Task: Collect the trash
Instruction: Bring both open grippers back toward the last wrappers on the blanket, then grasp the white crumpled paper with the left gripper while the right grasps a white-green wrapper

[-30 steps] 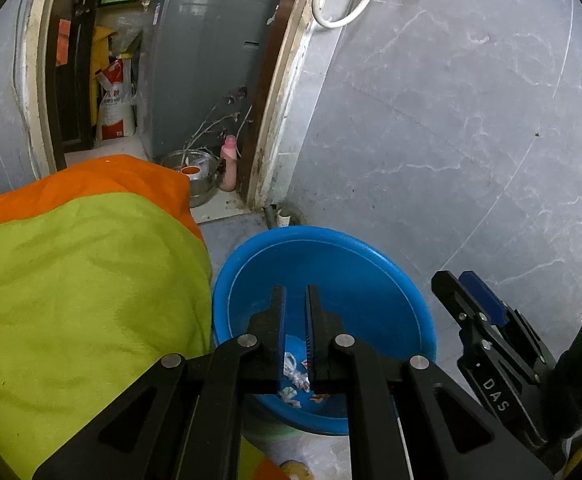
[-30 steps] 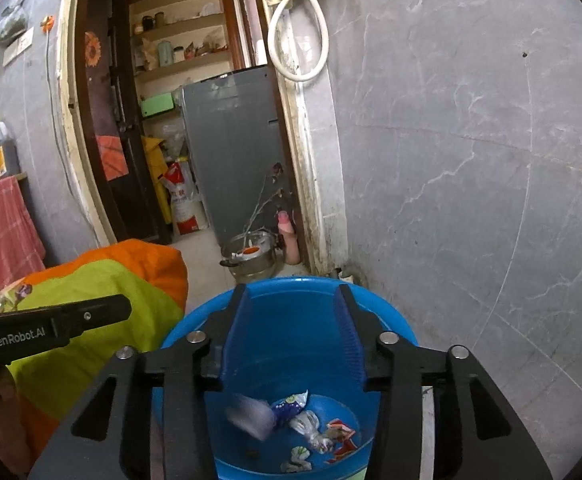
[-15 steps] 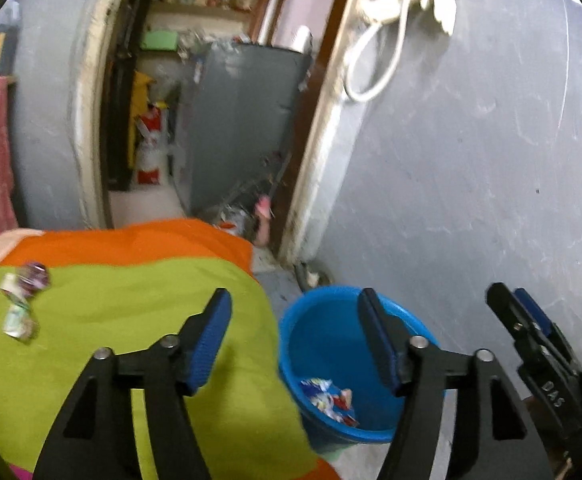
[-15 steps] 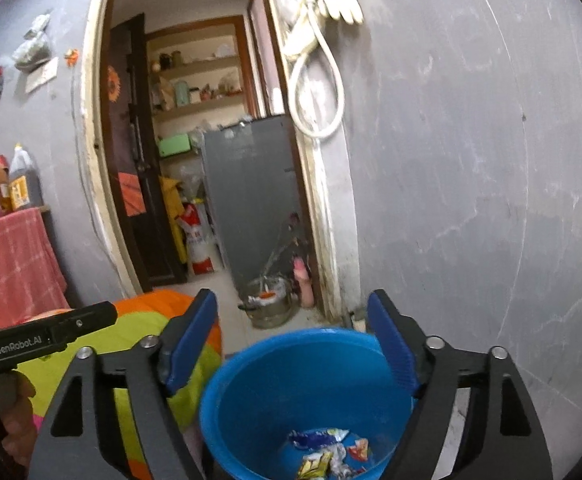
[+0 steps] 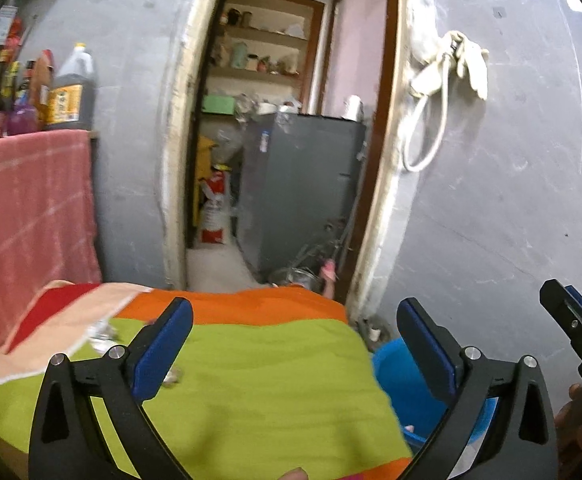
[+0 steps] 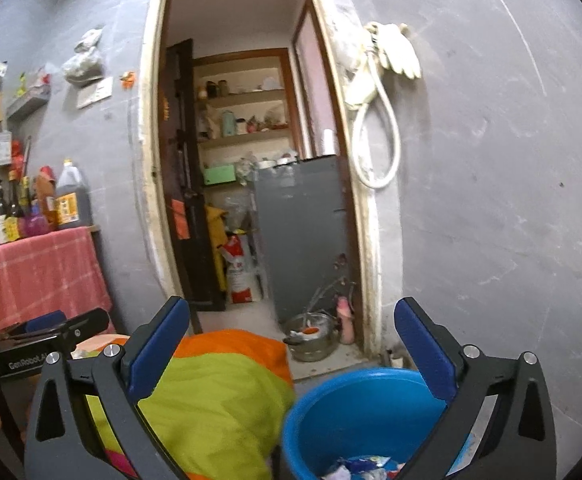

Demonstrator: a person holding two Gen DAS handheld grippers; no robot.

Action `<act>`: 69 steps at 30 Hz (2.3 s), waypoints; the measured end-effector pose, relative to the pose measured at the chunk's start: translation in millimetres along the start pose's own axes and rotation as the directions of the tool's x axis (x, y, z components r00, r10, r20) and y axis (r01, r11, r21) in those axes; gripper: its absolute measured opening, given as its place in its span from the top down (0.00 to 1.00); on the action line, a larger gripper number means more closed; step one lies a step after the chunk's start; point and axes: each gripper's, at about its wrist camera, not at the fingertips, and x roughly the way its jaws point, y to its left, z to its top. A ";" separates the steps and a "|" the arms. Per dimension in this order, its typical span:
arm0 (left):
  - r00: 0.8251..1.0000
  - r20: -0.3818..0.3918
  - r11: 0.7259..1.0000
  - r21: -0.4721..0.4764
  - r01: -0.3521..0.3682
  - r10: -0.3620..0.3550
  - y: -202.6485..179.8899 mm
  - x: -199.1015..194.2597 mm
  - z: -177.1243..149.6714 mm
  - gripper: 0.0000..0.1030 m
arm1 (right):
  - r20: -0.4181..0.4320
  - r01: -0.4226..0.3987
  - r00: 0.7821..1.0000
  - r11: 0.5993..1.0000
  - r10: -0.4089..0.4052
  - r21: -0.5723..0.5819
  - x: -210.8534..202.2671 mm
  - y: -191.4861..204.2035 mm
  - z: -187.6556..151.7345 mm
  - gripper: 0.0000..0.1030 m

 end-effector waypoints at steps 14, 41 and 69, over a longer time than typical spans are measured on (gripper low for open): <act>0.983 0.037 0.983 -0.056 -0.176 0.178 104.6 -41.1 1.6 0.03 | 0.006 -0.133 0.991 0.989 0.133 -0.069 14.5 99.7 1.5 0.00; 0.951 -0.224 0.958 -0.146 -0.248 0.212 218.6 7.8 -39.9 0.05 | -0.343 -0.338 0.894 0.936 0.289 -0.093 130.2 184.5 -62.8 0.22; 0.893 -0.449 0.975 -0.209 -0.081 -0.023 233.1 93.4 -43.6 0.88 | -0.669 -0.519 0.631 0.855 0.392 0.012 200.3 230.3 -108.5 0.74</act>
